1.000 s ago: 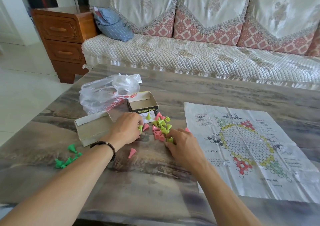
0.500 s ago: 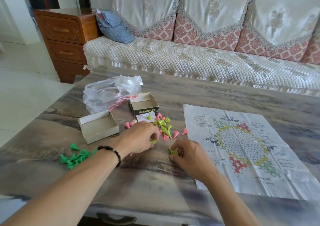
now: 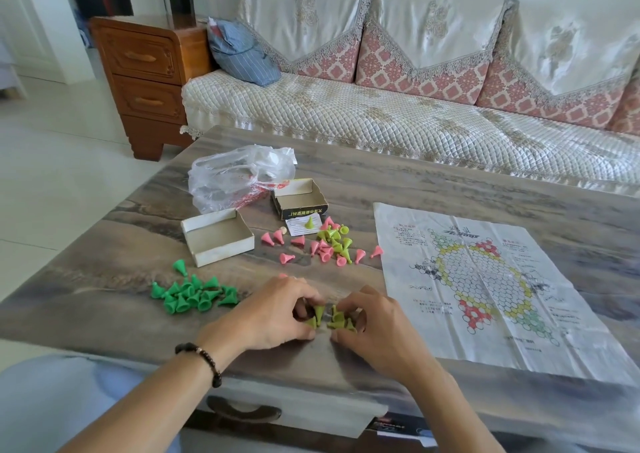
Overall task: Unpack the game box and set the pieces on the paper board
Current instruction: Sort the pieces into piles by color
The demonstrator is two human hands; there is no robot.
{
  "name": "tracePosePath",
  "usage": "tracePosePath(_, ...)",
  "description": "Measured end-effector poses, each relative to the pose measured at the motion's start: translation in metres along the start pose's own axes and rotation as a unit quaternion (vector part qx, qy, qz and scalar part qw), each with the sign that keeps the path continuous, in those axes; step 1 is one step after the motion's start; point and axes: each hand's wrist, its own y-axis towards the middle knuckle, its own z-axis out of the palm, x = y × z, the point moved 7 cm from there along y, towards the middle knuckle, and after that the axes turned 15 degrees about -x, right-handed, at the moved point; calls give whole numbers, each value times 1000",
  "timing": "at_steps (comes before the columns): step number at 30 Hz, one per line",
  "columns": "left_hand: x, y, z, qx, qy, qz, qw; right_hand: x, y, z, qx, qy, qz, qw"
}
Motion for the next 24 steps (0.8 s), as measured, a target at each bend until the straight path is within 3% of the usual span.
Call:
tracePosePath(19,1,-4,3,-19,-41,6,999,3,-2,-4,-9,0,4,1000)
tracePosePath(24,6,-1,1,-20,-26,9,999,2,5,-10,-62,16,14,998)
